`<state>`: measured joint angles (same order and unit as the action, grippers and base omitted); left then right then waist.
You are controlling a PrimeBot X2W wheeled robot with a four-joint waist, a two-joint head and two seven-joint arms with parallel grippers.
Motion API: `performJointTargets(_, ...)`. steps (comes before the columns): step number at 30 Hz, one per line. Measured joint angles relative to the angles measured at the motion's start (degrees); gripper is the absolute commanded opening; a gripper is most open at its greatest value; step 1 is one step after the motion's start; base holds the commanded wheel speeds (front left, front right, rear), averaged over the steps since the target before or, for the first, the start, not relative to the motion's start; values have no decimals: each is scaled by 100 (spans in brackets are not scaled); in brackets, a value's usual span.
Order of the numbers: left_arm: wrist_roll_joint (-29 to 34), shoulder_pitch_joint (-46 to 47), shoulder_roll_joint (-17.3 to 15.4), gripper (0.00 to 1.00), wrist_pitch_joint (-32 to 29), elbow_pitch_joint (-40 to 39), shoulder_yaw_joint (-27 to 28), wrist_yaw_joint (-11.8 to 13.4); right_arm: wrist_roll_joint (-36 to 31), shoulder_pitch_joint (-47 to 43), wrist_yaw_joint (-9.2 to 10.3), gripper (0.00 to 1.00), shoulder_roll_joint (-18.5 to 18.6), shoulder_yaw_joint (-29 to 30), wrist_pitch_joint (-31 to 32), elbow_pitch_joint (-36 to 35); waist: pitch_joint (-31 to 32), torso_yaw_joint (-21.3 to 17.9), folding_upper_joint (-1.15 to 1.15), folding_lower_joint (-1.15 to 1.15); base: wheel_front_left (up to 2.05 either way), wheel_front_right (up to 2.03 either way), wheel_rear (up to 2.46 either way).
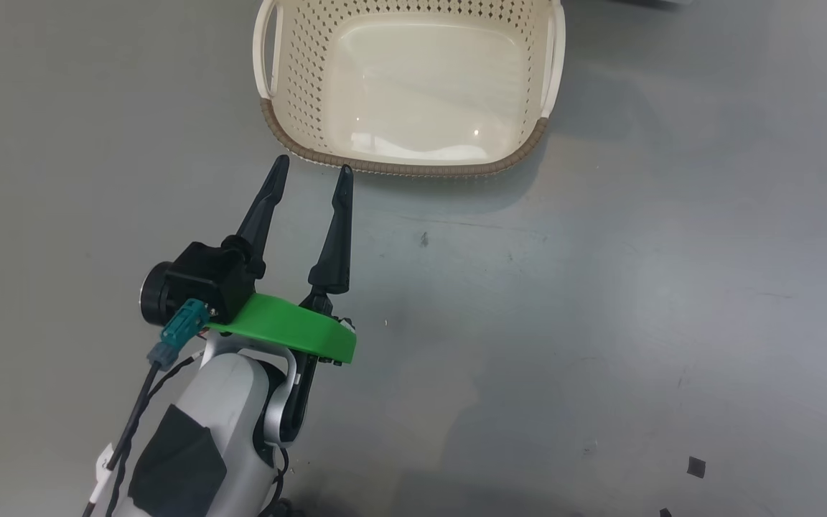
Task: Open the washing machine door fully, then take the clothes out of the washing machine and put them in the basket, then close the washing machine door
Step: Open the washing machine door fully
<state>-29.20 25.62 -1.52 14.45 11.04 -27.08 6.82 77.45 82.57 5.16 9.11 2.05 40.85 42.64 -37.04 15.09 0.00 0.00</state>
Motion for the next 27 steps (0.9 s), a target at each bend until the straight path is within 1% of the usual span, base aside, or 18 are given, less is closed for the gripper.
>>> performJointTargets(2,4,0,0,100,0,32,5,0,14,-70,-14,0,1,5,29,52,57,-6,0,0,0,0,0)
performJointTargets(3,4,0,0,100,0,52,4,0,19,-118,-56,0,3,11,54,82,88,-8,0,0,0,0,0)
performJointTargets(9,7,-2,-1,100,0,122,40,0,69,-409,-153,0,-19,10,143,259,295,-23,0,0,0,0,0)
performJointTargets(16,25,-12,-1,100,0,172,36,0,122,-625,-165,0,-101,-41,355,400,542,-59,0,0,0,0,0)
performJointTargets(21,44,-16,-1,100,0,197,30,0,123,-756,-222,0,-182,-102,454,461,688,-87,0,0,0,0,0)
performJointTargets(22,44,-18,-1,100,0,205,34,0,123,-801,-259,0,-189,-110,458,477,717,-91,0,0,0,0,0)
performJointTargets(27,44,-47,-1,100,0,252,40,0,130,-1003,-274,0,-201,-134,483,602,858,-116,0,0,0,0,0)
